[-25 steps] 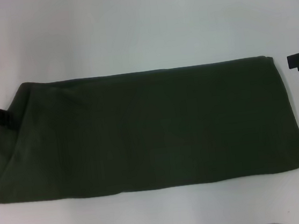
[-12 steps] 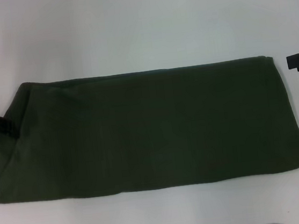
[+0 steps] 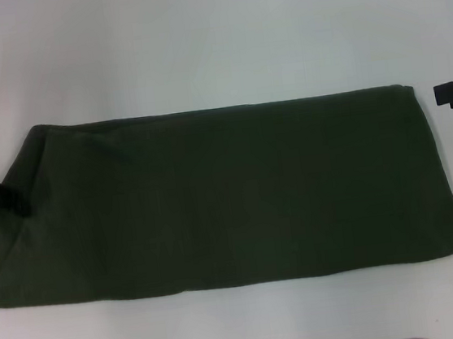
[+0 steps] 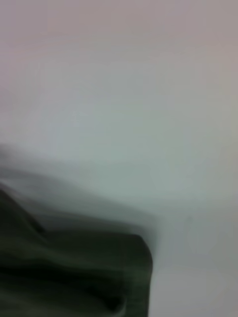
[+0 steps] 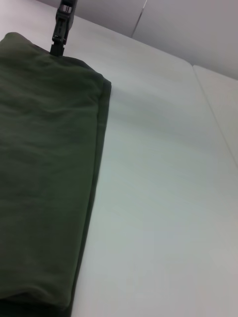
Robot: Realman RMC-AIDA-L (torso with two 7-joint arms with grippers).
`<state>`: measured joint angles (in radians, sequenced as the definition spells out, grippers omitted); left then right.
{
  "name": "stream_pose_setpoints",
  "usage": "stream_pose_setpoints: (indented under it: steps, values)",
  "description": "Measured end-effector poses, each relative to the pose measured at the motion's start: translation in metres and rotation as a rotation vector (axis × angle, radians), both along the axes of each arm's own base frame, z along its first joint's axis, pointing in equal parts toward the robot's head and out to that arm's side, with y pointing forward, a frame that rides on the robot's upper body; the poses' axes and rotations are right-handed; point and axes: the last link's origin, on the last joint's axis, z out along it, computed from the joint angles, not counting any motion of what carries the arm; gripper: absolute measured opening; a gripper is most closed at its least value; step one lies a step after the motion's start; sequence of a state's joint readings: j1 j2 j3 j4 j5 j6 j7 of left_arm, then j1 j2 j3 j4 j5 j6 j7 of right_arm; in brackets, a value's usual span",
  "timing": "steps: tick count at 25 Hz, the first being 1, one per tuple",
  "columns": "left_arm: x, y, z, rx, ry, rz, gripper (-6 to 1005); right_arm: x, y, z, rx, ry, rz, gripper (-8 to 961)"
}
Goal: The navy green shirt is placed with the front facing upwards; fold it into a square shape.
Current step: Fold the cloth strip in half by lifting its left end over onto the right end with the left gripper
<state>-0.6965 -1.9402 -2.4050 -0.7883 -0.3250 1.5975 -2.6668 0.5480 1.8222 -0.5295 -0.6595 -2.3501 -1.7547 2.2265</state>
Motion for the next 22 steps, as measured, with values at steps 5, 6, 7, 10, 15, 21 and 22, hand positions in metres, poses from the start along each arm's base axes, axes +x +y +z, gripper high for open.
stream_pose_setpoints:
  steps: [5, 6, 7, 10, 15, 21, 22]
  values:
    - [-0.0028, -0.0031, -0.0034, -0.016, -0.006, 0.015, 877, 0.0000, 0.0000, 0.0000, 0.000, 0.000, 0.000, 637]
    - [-0.0030, -0.0032, -0.0037, -0.016, -0.007, 0.016, 877, 0.0001, -0.0001, 0.0000, 0.000, 0.000, -0.001, 637]
    - [-0.0031, -0.0033, -0.0038, -0.017, -0.006, 0.017, 877, 0.0003, -0.0003, 0.0000, 0.000, 0.000, -0.002, 638]
    - [-0.0031, -0.0027, -0.0022, -0.011, -0.004, 0.015, 877, 0.0006, -0.0006, 0.0000, 0.000, 0.000, -0.003, 638]
    - [-0.0032, -0.0011, 0.0016, 0.003, -0.002, 0.015, 877, 0.0010, -0.0014, 0.0000, -0.001, 0.001, -0.004, 638]
    - [-0.0034, -0.0011, 0.0020, 0.002, 0.004, 0.012, 876, 0.0012, -0.0021, 0.0000, -0.003, 0.003, -0.005, 638]
    - [-0.0038, -0.0011, 0.0022, 0.003, 0.006, 0.013, 876, 0.0012, -0.0022, -0.0001, -0.004, 0.003, -0.005, 638]
